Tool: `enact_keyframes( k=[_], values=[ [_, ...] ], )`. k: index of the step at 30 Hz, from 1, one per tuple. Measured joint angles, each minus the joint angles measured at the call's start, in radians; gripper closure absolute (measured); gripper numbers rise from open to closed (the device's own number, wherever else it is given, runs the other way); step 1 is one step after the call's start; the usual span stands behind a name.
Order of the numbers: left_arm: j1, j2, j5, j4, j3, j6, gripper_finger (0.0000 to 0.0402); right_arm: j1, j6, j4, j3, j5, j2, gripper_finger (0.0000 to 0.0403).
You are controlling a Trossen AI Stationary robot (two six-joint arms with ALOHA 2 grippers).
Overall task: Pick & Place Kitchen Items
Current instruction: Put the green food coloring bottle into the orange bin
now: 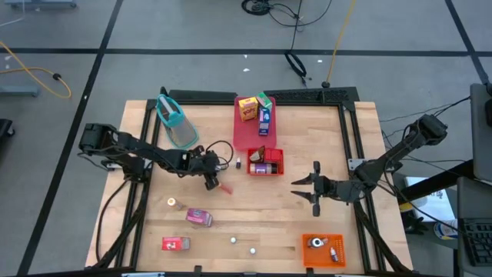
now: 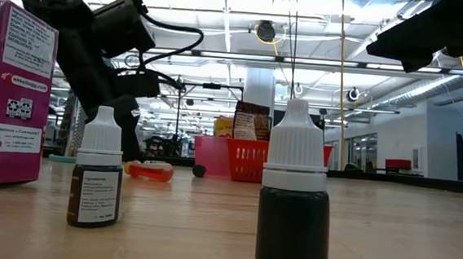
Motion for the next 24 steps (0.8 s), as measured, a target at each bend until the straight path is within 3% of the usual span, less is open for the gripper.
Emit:
enact_keyframes(
  k=[16,24],
  values=[
    [0.0,0.0,-0.001,0.171,-0.075,0.012,0.0243,0.0,0.0,-0.003,0.0,-0.001,0.0,0.0275],
    [-0.001,0.039,0.014,0.186,-0.074,0.016,0.0324,0.0,0.0,-0.004,0.0,-0.001,0.0,0.0275]
  ],
)
